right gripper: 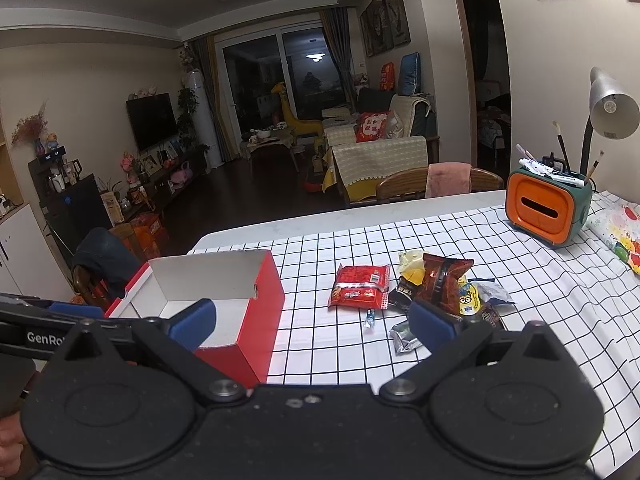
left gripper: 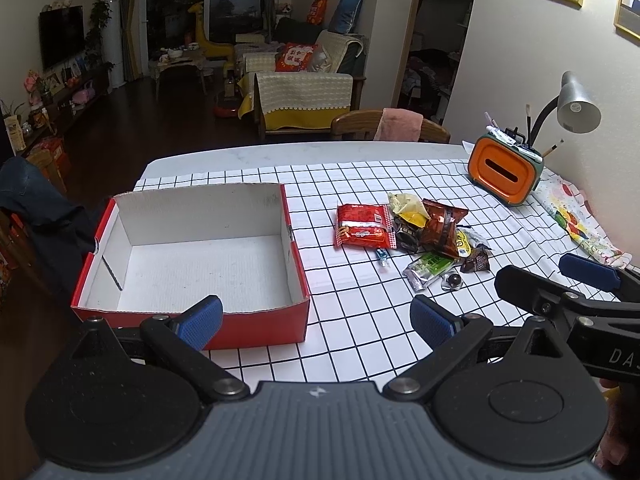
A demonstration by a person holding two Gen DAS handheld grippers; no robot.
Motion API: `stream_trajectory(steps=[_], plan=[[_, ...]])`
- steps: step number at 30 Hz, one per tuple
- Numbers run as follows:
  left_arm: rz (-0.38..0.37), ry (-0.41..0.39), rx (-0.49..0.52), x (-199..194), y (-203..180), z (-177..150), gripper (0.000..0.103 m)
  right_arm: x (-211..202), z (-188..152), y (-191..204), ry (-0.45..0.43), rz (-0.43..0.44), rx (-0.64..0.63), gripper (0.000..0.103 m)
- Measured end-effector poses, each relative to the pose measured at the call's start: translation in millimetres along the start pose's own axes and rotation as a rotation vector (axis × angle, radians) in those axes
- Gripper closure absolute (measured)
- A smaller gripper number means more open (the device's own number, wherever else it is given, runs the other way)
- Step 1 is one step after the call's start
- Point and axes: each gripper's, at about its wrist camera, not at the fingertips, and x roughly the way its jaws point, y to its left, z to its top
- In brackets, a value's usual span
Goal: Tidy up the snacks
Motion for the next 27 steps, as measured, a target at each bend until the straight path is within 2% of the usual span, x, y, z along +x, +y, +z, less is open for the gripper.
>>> stream_trajectory(steps=[14,27], plan=[[-0.033,0.008,0.02,17,-16,7,0.002,2,3,-15,0.0,-0.028,0.009,0.002],[-0.063,0.068,0.048,62,-52,21,0.002,28,4,-75,0.049,-0.063,0.051,0.007]])
